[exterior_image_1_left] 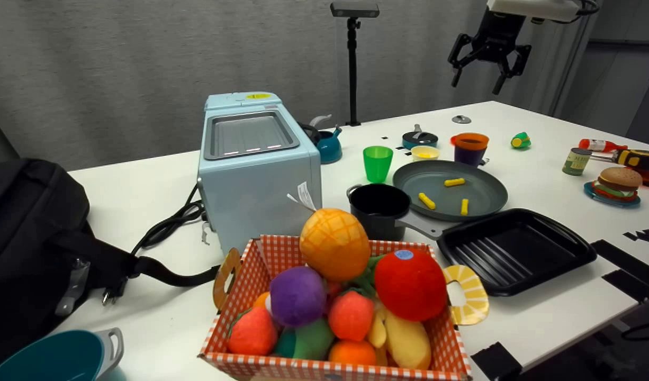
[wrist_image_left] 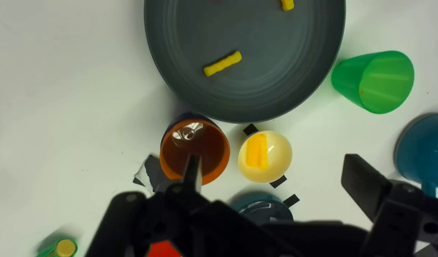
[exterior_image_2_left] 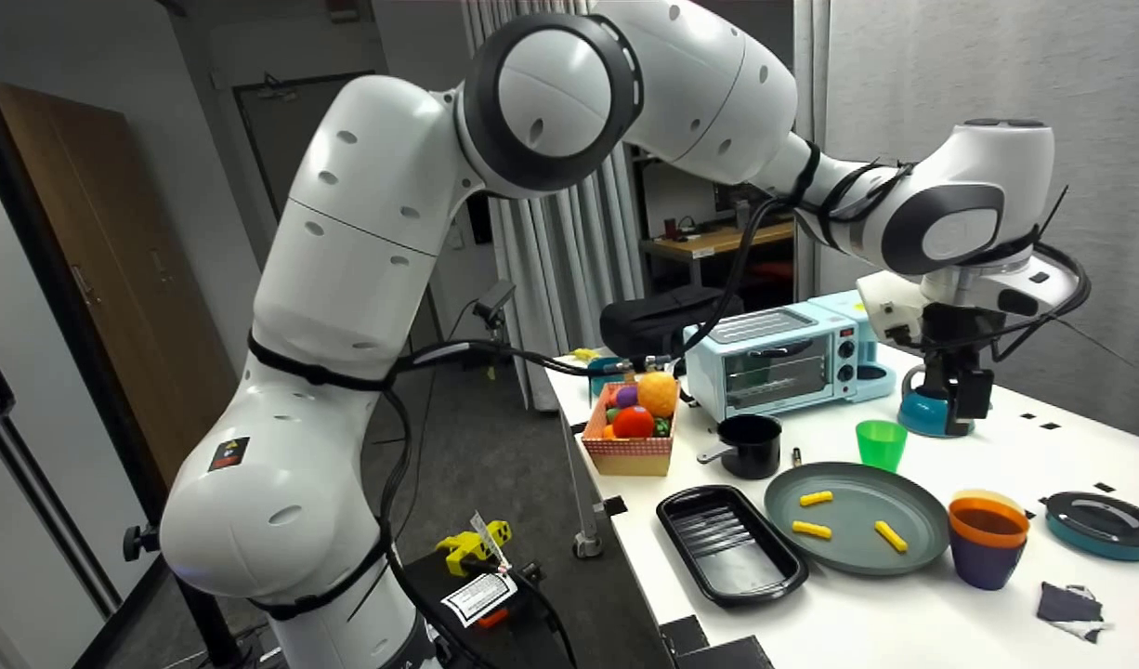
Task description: Empty the contents in the orange cup onto the plate then stack it with the blue cup.
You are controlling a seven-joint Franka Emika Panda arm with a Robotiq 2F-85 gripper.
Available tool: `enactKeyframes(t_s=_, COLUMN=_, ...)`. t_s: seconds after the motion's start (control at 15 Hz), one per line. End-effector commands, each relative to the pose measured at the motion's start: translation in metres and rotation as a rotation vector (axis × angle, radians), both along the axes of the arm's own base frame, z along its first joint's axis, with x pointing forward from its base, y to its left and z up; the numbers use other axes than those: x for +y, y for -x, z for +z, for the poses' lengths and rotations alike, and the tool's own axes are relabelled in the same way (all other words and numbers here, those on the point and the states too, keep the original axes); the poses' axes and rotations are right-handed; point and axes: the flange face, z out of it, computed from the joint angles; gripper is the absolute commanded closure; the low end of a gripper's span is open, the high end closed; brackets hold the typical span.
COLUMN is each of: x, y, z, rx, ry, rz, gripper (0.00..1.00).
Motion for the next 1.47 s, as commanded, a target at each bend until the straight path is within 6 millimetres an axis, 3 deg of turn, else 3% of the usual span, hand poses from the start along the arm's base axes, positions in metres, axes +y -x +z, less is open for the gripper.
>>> enactKeyframes(t_s=0.0, x=0.008, y=0.038, z=0.009, rx=-0.022, ry=-0.031, rz=0.082, gripper=0.00)
enactKeyframes(t_s=0.27, x=0.004, y=0.064, z=0.016, rx=-0.033, ry=-0.052, rz=0.141, gripper=0.00)
enactKeyframes(t_s=0.33, x=0.005, y=0.042, z=0.007, rx=0.000, ry=-0.035, rz=0.112, gripper=0.00)
enactKeyframes(t_s=0.6, x=0.004, y=0.056, z=0.012, rx=-0.003, ry=-0.042, rz=0.130, gripper=0.00)
enactKeyframes(t_s=1.4, x=0.005, y=0.057, z=0.010, rx=0.000, ry=-0.043, rz=0.131, gripper=0.00)
